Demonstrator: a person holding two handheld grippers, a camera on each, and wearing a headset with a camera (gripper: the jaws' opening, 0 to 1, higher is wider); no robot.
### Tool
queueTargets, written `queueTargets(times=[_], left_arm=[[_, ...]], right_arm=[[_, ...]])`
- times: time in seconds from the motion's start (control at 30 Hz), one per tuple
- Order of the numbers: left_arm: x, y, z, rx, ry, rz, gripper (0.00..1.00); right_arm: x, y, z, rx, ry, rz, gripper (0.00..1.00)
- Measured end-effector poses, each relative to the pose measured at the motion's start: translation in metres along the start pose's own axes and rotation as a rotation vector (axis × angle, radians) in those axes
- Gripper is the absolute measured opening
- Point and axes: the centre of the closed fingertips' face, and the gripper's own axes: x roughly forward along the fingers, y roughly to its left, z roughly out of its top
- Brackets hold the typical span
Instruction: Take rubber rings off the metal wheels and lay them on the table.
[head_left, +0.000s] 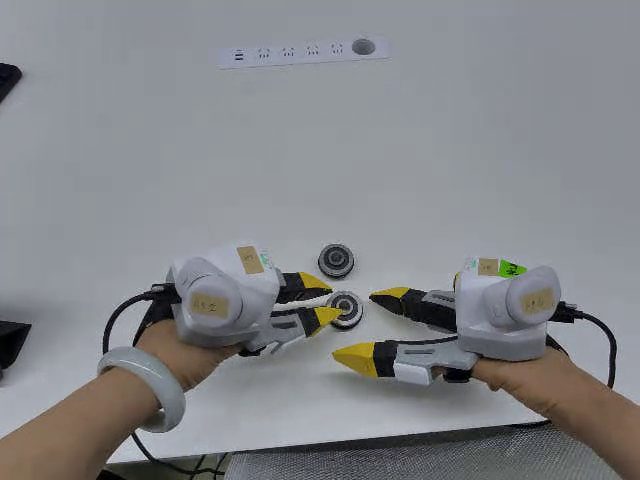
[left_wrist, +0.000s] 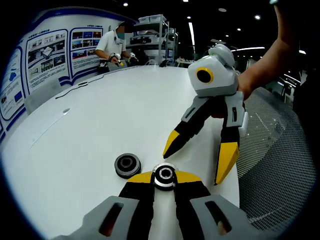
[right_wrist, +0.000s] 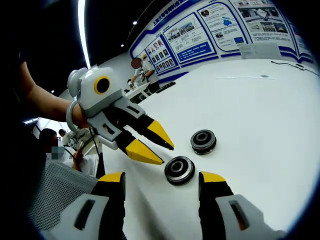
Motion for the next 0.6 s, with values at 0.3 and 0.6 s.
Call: queueTargets(times=[0.3,0.6], left_arm=[[0.007,-0.004,-0.004,0.031,0.028,-0.024,0.15],[0.014,-0.003,-0.005,0.059,0.046,-0.037,0.14]], right_arm=[[0.001,0.001,0.000,0.023,-0.013,0.008,0.60],[-0.001,-0.003,0.001,0.045,-0.031,0.004,0.59]])
